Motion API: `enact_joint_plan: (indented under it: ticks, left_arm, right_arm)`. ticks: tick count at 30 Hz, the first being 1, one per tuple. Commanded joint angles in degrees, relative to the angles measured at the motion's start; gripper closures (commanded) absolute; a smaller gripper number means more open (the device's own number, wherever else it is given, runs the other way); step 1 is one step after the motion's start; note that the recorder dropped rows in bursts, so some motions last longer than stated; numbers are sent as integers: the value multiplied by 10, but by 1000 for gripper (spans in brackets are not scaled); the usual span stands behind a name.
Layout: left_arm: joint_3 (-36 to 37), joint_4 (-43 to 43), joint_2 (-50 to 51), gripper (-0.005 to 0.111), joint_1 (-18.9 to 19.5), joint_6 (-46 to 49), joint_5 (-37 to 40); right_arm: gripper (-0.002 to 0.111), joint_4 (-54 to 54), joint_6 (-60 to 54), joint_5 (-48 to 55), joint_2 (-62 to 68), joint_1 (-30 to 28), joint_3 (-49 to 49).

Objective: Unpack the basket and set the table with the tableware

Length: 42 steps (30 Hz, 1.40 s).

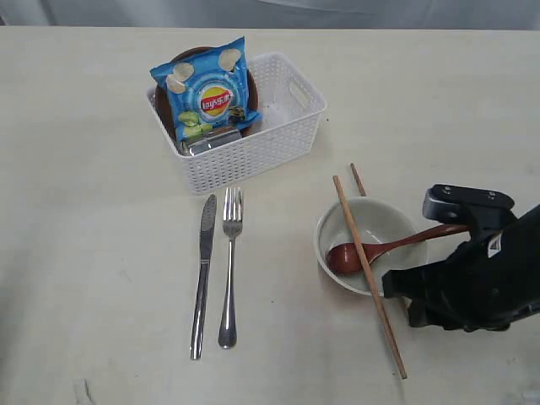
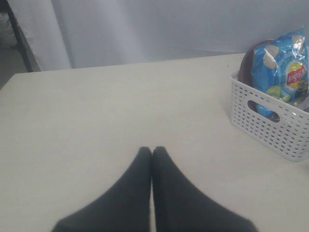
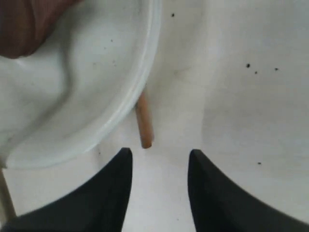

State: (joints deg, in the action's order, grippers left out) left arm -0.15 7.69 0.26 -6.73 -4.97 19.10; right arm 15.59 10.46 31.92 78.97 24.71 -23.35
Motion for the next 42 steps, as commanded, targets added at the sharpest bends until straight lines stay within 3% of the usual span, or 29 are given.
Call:
enact_joint_plan:
  ticks: [1, 5, 16, 19, 21, 22, 28, 34, 37, 42]
  left_arm:
    - [1, 0, -3, 107, 2, 1, -4]
    - [1, 0, -3, 107, 2, 1, -4]
    - [1, 0, -3, 107, 2, 1, -4]
    - [1, 0, -3, 107, 2, 1, -4]
    - [1, 0, -3, 107, 2, 1, -4]
    - [1, 0, -3, 107, 2, 1, -4]
    - [1, 0, -3, 107, 2, 1, -4]
    - [1, 0, -3, 107, 2, 1, -4]
    - [1, 0, -3, 107, 2, 1, -4]
    - [1, 0, -3, 107, 2, 1, -4]
  right_arm:
    - [64, -5, -5, -42, 14, 32, 1]
    - [64, -5, 5, -75, 31, 57, 1]
    - [65, -22, 17, -92, 76, 58, 1]
    - [77, -22, 12, -91, 82, 58, 1]
    - [93, -22, 4, -87, 83, 58, 1]
    - [108, -22, 1, -83, 83, 58, 1]
    - [109, -25, 11, -48, 77, 58, 1]
    - [109, -175, 174, 30, 9, 55, 1]
    - [109, -176, 176, 38, -20, 55, -2]
    - [109, -233, 195, 140, -54, 55, -60]
